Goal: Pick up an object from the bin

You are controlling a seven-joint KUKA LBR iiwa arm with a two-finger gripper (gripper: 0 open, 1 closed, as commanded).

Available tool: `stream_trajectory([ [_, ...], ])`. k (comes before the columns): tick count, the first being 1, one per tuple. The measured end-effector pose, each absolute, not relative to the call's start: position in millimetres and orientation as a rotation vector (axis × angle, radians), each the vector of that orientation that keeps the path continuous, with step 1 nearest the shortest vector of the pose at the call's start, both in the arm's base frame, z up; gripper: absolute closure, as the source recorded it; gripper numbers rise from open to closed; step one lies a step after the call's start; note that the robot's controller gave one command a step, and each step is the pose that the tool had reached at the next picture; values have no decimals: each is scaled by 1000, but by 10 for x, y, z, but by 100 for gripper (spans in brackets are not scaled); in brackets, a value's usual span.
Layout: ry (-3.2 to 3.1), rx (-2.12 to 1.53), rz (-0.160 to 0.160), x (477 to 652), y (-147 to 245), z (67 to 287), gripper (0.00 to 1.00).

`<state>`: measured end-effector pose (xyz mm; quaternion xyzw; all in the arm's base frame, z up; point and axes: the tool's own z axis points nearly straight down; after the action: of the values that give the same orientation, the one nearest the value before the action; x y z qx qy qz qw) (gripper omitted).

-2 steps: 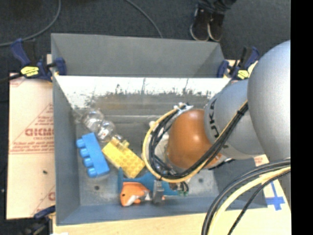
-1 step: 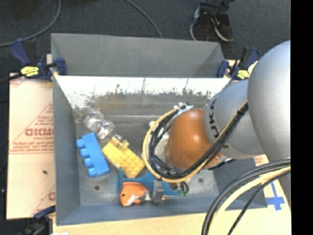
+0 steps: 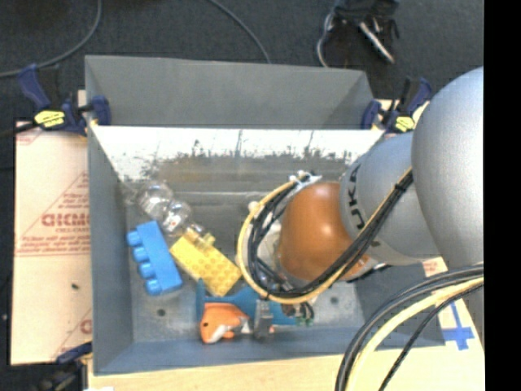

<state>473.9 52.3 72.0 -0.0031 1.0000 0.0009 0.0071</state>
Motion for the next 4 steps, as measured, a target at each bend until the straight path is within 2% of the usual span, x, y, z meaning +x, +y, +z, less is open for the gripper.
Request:
stream_trajectory([
  [4,3127,-6,3,4739,523,720,100],
])
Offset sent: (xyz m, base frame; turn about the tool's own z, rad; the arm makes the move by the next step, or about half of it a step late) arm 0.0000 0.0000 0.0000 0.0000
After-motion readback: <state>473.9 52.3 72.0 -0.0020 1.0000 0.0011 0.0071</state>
